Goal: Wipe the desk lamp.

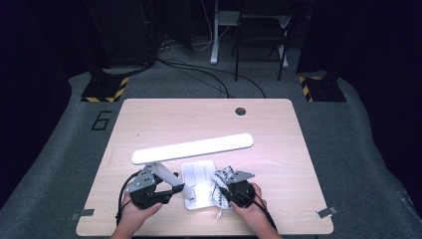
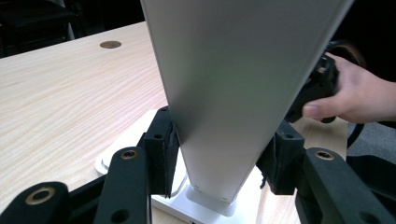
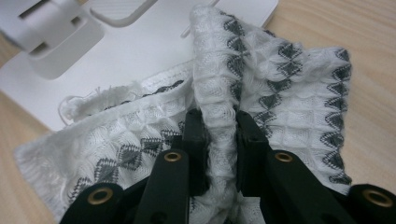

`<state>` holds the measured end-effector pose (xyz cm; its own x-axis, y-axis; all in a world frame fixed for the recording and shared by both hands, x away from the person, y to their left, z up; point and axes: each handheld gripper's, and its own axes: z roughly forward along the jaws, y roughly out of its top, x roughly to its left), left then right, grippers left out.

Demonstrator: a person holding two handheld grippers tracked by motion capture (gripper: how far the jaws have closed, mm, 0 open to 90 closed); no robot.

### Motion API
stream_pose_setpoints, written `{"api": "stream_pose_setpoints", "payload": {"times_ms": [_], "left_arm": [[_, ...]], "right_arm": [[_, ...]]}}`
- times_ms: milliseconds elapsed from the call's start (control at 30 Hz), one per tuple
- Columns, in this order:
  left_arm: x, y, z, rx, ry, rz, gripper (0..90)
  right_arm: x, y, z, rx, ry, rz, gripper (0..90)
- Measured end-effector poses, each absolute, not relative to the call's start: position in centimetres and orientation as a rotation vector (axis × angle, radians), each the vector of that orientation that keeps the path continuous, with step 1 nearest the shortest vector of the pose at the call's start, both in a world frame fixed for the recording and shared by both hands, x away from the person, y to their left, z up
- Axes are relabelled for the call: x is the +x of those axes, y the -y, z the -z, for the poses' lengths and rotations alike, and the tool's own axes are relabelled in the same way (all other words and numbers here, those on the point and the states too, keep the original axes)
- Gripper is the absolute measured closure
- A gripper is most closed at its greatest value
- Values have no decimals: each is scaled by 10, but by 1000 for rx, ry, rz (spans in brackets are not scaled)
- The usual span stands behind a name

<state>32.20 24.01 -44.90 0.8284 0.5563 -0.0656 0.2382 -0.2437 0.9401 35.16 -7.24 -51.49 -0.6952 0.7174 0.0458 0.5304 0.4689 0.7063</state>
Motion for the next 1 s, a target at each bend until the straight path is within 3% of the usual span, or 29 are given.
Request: {"api": "stream_pose_setpoints", "payload": {"times_ms": [600, 1000], "left_arm": [[325, -240, 448, 1826, -639, -330, 539], [329, -241, 448, 1814, -659, -339, 541]], "right_arm": [[336, 88, 503, 1022, -2448, -1131, 761], [323, 74, 506, 923, -2492, -1108, 757]]}}
